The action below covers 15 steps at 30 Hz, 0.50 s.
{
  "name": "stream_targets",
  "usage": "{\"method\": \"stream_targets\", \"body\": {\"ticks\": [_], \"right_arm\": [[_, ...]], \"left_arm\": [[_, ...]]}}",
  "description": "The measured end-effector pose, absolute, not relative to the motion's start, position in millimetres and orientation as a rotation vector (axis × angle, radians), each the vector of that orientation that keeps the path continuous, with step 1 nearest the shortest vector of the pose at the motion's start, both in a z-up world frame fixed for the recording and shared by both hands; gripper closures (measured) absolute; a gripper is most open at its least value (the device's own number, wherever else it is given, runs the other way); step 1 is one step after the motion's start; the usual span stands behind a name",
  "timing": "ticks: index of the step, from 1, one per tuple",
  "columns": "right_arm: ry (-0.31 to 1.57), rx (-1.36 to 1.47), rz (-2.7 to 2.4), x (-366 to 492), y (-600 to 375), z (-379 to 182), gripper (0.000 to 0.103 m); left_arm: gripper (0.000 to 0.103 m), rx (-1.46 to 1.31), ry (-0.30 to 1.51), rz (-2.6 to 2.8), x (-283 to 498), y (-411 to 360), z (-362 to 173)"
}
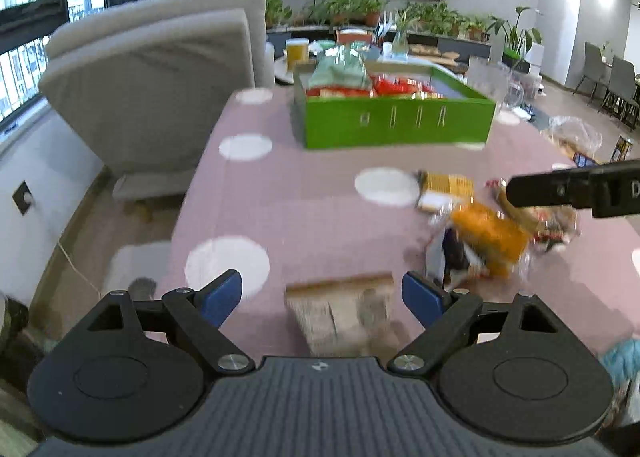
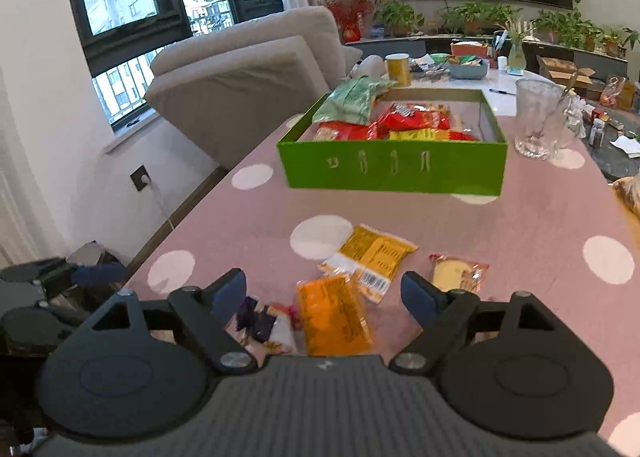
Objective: Organize snacks
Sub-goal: 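Move both tools toward the loose snack packets on the table, then grasp the orange cake packet with the right gripper while the left grasps the brown-and-white packet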
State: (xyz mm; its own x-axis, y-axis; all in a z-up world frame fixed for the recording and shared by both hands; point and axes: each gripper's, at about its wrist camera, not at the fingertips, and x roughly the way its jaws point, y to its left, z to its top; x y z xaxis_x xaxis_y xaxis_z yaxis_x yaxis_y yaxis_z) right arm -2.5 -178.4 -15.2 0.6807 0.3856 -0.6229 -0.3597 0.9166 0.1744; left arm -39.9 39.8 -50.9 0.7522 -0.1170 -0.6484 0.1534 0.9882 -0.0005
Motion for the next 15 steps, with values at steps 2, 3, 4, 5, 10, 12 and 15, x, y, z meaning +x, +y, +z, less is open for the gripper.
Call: {"method": "stream_targets", "body": {"ticks": [2, 3, 4, 5, 10, 12, 15], "right_arm": [[0.715, 0.02, 0.429, -6.3, -172.3, -17.3, 0.044], [0.718, 0.007, 0.428, -7.2, -169.3, -18.2, 0.044], [0.72, -0.007, 0.425, -8.0, -166.9, -19.4, 0.044], [0.722, -0.024, 0.419, -8.6, -164.6, -21.0, 0.044], [0.733, -0.104, 0.374, -8.8, -158.9, -32.1, 0.044], [0.746, -0.117, 0.364, -7.0, -158.5, -36.1, 0.044], [0.761, -0.109, 0.361, -4.5, -161.5, -37.6, 0.044]], "left_arm": [[0.017, 0.059, 0.718, -0.162, -41.8, 37.4, -55.9], [0.017, 0.065, 0.721, -0.174, -43.3, 35.2, -57.3], [0.017, 0.07, 0.725, -0.185, -44.4, 32.8, -59.1], [0.017, 0.077, 0.729, -0.196, -44.4, 30.8, -60.8], [0.017, 0.099, 0.758, -0.208, -40.7, 24.0, -68.7], [0.017, 0.099, 0.769, -0.203, -38.5, 23.6, -72.1], [0.017, 0.092, 0.788, -0.2, -34.5, 25.1, -75.3]]}}
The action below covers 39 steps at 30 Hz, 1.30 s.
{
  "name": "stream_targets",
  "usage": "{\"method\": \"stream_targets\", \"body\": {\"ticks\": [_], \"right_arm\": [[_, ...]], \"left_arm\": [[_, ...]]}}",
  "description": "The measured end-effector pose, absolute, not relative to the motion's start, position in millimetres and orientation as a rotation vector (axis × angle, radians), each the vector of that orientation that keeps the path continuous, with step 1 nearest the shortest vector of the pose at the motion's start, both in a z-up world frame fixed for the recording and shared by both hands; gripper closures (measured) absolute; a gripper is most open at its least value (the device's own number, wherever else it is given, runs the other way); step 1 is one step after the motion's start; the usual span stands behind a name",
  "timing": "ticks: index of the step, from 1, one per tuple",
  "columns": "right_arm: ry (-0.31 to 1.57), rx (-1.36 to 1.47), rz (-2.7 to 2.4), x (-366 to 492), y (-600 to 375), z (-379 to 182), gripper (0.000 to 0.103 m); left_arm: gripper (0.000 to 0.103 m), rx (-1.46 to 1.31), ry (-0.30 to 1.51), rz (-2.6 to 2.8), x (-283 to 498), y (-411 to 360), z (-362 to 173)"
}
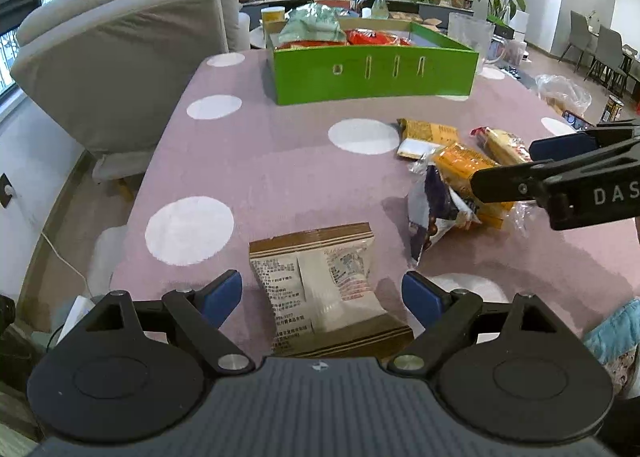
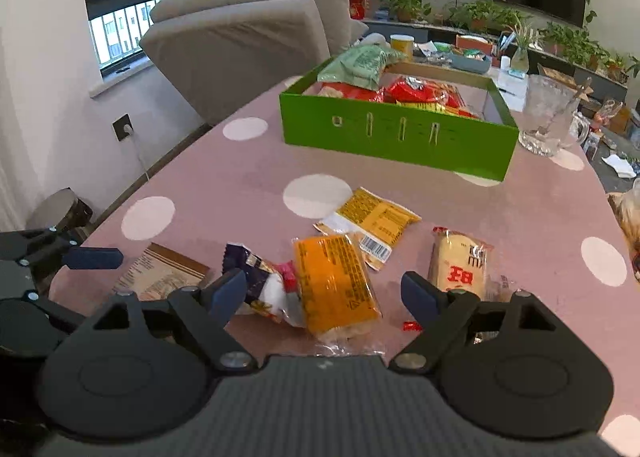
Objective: Organize snacks
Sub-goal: 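Grasp the orange cake packet with the right gripper while the left grasps the brown-and-white packet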
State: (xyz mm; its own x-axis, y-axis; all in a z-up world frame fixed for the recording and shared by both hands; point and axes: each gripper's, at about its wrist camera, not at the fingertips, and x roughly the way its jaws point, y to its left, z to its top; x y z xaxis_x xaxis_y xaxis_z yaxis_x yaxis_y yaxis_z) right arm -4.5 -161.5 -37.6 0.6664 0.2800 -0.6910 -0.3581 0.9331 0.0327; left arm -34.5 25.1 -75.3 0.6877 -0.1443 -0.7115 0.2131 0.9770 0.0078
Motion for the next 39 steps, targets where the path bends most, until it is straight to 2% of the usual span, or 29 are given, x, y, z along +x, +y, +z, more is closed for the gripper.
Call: {"method": "stream_targets", "body": {"ticks": [15, 24, 33, 37, 39], "right_arm": [[0.795, -0.123, 0.334, 2.2, -161.9, -50.9, 0.044], [0.796, -0.126, 0.324, 9.7, -160.5, -56.1, 0.045], [0.853, -0.106, 0.324, 25.1, -158.8, -65.9, 0.045], [0.844, -0.108, 0.323, 24.6, -155.1, -65.1, 0.052], [0.827, -0.103, 0.317, 23.7, -156.4, -62.0, 0.053]], "left_arm": [[0.018, 0.098, 0.816, -0.199, -26.0, 23.9, -85.5], [0.037, 0.067, 0.776, -0.185, -25.3, 32.0, -84.9], [0.042, 0.068, 0.772, -0.175, -18.6, 33.6, -83.0], [0.044, 0.069, 0.763, -0.169, -11.1, 31.6, -80.7], [0.045, 0.068, 0.759, -0.173, -8.6, 30.7, -78.8]]}}
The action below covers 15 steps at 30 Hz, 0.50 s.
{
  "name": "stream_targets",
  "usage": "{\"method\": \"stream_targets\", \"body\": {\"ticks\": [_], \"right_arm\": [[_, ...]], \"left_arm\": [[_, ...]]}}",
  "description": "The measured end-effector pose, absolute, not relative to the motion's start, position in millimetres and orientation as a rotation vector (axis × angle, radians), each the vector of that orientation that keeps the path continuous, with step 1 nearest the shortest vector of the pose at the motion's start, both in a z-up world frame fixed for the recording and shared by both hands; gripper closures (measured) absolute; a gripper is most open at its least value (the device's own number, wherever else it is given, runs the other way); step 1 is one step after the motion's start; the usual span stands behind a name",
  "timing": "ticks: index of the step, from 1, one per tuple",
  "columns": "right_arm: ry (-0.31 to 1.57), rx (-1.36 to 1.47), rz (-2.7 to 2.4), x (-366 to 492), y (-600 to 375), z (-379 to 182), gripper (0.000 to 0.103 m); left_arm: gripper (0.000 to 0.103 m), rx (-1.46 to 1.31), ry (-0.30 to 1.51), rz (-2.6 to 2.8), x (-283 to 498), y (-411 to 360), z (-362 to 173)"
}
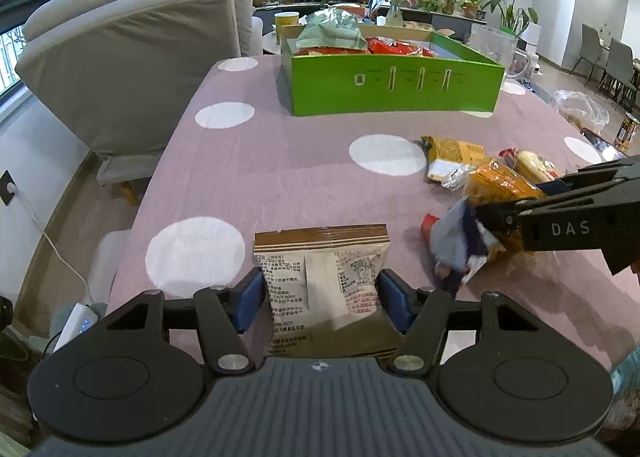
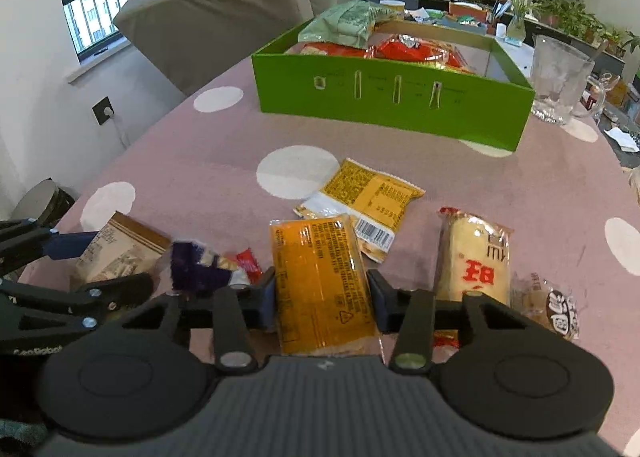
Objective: Organize snacks
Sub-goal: 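Grasp the orange cake packet with the right gripper while the left grasps the brown-and-white packet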
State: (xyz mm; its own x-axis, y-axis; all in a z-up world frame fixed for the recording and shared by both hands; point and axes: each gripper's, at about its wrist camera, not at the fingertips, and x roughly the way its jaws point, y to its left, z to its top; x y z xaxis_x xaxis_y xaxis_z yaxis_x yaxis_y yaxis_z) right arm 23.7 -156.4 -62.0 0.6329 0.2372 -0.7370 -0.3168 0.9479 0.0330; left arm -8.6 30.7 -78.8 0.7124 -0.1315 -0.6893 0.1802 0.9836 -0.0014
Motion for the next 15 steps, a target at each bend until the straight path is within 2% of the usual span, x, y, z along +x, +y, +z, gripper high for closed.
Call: {"method": "stream_targets", "body": {"ticks": [15], "right_arm": [[0.777, -0.012, 0.323, 22.6, -168.7, -42.1, 0.053]], "left_arm": [[0.05, 0.058, 0.708, -0.188, -6.0, 28.0, -62.3]]}}
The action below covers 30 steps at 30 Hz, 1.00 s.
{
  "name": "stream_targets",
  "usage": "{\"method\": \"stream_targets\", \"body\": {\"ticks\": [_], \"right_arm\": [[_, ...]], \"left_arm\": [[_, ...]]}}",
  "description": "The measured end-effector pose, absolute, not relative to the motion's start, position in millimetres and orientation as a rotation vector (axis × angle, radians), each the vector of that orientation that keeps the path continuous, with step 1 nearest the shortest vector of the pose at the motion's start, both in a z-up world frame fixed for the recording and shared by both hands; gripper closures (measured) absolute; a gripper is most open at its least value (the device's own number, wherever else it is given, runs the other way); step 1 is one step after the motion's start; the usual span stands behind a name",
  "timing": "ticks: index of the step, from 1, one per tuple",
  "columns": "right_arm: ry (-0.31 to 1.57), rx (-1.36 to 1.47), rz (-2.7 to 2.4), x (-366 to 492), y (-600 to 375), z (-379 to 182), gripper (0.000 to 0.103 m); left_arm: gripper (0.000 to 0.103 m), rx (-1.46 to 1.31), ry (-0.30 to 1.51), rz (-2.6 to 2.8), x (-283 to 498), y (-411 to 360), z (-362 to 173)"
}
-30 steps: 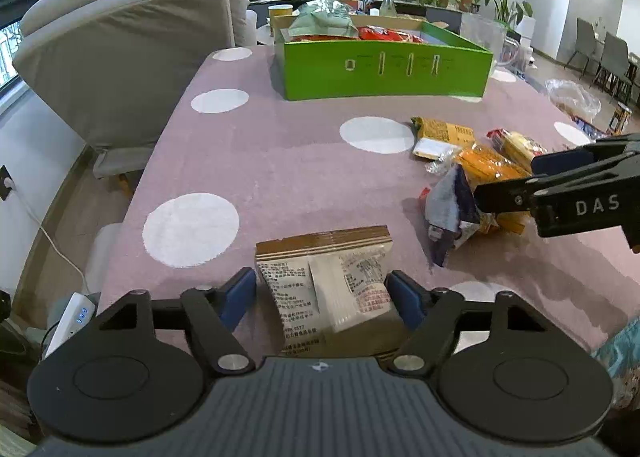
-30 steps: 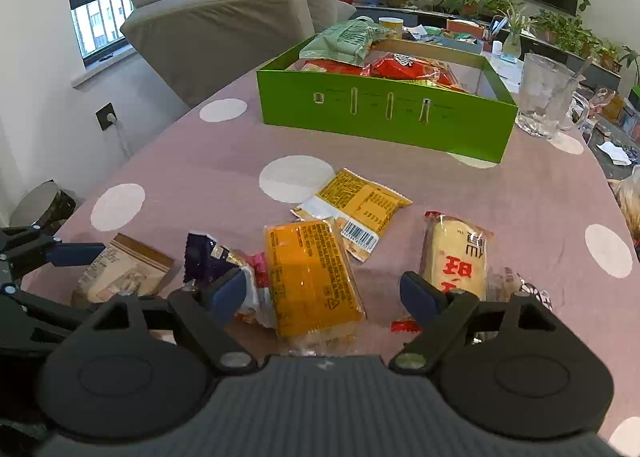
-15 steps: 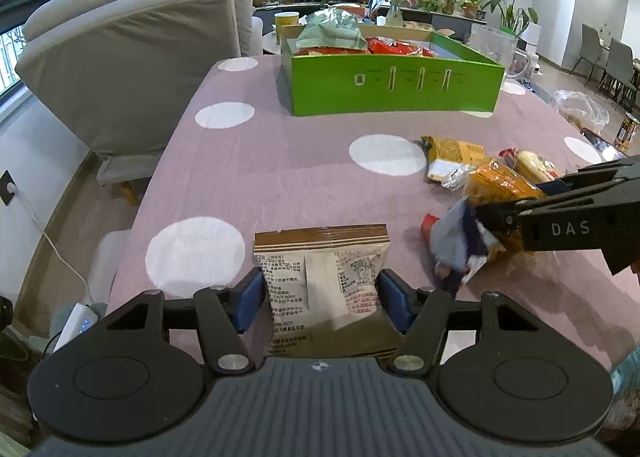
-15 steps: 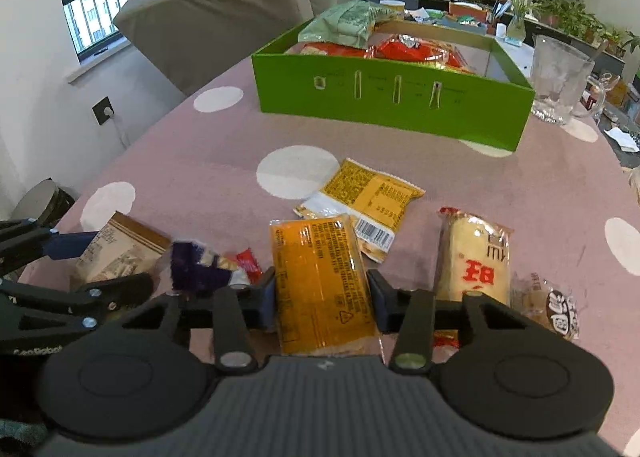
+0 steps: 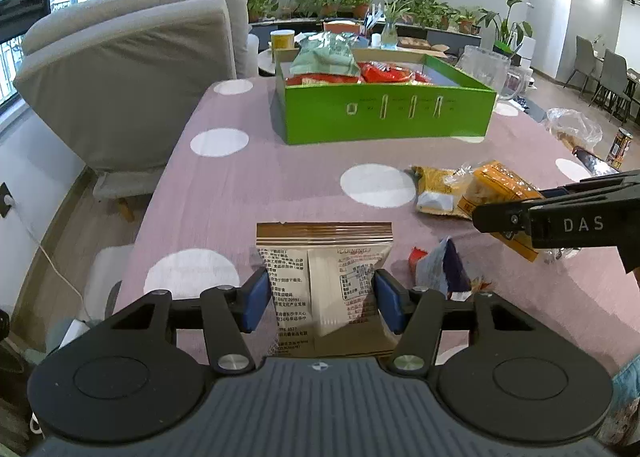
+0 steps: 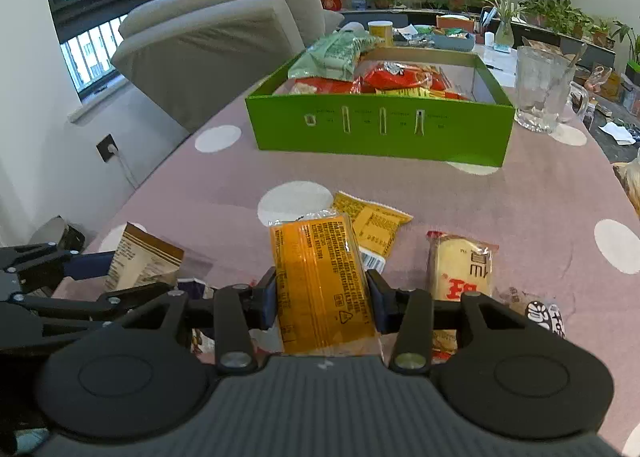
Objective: Organize snacks
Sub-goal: 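Grasp the orange cake packet with the right gripper while the left grasps the brown-and-white packet, then lift both held packets and carry them over the green box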
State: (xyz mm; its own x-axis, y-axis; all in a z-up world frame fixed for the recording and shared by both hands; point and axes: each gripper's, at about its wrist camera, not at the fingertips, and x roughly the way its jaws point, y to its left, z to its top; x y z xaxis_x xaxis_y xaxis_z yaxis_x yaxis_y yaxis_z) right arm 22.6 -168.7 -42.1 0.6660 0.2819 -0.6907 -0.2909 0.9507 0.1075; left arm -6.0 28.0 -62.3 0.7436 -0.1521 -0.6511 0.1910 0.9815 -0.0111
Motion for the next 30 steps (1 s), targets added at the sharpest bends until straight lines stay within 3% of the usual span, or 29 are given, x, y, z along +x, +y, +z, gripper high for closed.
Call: {"method": "stream_targets", "body": {"ticks": [30], "right_arm": [[0.645, 0.07, 0.282, 61.2, -211.7, 1.8, 0.053]], "left_arm": [[0.051, 0.083, 0.595, -0.309, 61.9, -31.5, -6.0]]}}
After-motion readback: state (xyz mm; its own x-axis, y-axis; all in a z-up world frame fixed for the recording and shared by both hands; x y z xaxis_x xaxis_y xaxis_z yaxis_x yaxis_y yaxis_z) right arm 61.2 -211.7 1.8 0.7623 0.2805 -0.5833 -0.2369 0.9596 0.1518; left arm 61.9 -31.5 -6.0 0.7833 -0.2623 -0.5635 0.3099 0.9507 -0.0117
